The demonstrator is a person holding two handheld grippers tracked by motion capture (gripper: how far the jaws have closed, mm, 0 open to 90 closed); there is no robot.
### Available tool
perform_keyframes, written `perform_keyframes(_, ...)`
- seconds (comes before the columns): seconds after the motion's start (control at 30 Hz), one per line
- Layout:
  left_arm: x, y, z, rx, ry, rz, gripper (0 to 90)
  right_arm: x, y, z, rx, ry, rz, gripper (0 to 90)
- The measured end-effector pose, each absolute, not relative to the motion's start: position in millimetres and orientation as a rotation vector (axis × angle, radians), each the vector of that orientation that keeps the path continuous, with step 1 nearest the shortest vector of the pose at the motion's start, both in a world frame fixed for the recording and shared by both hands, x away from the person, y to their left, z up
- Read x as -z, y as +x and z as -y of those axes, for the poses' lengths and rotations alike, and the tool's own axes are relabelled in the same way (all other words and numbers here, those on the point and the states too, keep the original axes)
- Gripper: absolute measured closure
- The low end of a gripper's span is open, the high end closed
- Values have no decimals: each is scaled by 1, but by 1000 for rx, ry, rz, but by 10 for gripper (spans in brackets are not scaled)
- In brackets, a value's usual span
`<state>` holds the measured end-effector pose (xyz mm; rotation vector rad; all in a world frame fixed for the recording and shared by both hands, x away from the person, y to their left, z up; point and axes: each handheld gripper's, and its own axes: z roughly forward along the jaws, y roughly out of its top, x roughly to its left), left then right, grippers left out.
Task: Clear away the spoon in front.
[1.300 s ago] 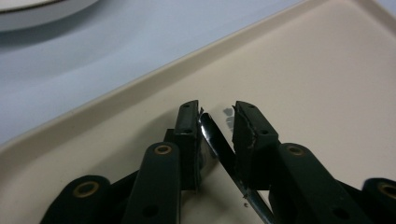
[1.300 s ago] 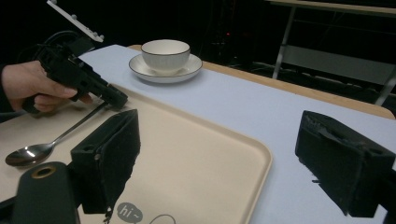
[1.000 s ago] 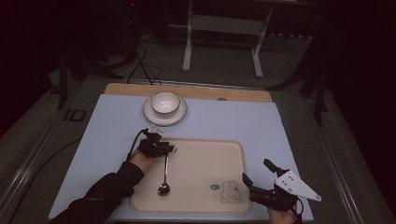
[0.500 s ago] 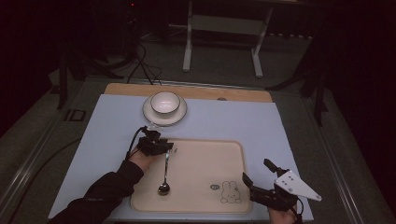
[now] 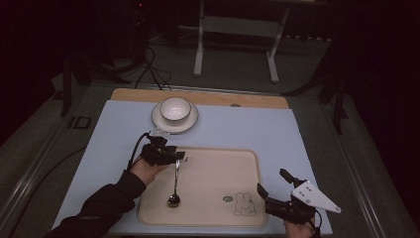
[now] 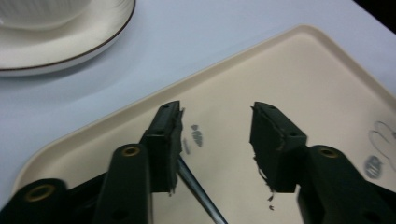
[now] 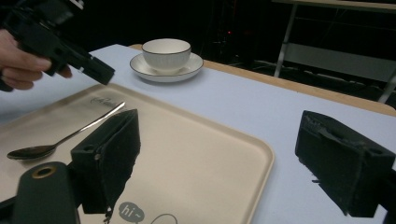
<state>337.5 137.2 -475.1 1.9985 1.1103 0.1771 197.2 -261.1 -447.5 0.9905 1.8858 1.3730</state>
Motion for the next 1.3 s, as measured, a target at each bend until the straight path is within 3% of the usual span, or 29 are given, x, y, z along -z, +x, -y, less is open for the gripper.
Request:
perform_keyframes(0.4, 448, 316, -148, -198, 1959, -1059, 281, 448, 197, 261, -1368, 988, -1891, 140)
perform_keyframes(0.63, 442, 304, -158, -147, 1940, -959, 152, 448, 197, 261, -1370, 990, -1889, 140)
perform_keyframes(1.3, 452, 264, -189, -224, 1857, -765, 111, 448, 197, 260, -1368, 983, -1896, 140)
